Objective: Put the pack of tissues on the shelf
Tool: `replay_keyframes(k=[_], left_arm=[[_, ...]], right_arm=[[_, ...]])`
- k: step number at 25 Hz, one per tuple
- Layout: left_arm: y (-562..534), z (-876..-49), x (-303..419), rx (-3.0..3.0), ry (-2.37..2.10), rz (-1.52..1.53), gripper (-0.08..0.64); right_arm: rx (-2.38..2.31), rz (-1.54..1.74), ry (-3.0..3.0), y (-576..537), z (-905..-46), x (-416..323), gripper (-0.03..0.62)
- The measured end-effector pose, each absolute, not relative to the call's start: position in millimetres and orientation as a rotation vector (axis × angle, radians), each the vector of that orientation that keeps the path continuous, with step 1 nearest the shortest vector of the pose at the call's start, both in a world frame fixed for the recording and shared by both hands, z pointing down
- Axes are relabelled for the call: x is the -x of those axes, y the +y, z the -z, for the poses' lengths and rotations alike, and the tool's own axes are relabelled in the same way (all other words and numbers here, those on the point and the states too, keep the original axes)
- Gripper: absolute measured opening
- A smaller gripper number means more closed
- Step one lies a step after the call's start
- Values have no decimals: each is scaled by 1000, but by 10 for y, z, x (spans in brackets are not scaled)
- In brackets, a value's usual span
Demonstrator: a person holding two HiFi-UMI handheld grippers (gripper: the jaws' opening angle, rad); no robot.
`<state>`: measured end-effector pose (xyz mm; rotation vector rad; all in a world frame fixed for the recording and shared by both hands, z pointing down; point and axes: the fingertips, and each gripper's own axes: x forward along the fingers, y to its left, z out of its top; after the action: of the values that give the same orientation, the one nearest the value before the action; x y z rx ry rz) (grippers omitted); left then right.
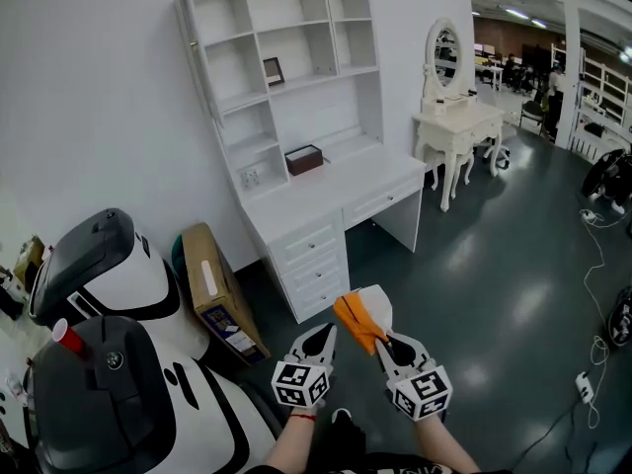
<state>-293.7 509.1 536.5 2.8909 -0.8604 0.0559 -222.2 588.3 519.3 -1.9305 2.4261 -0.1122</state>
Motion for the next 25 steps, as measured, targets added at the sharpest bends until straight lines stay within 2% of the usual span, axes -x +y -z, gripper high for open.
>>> replay_keyframes(k=[10, 25], left_arm=[[4049, -5268, 2219, -2936, -782, -42, 6], [2277, -5302, 1892, -2888, -885, -27, 6]], right_arm=[[1947, 88, 2439, 4838, -5132, 1743, 23], [1873, 86, 2520, 3034, -5107, 1365, 23]])
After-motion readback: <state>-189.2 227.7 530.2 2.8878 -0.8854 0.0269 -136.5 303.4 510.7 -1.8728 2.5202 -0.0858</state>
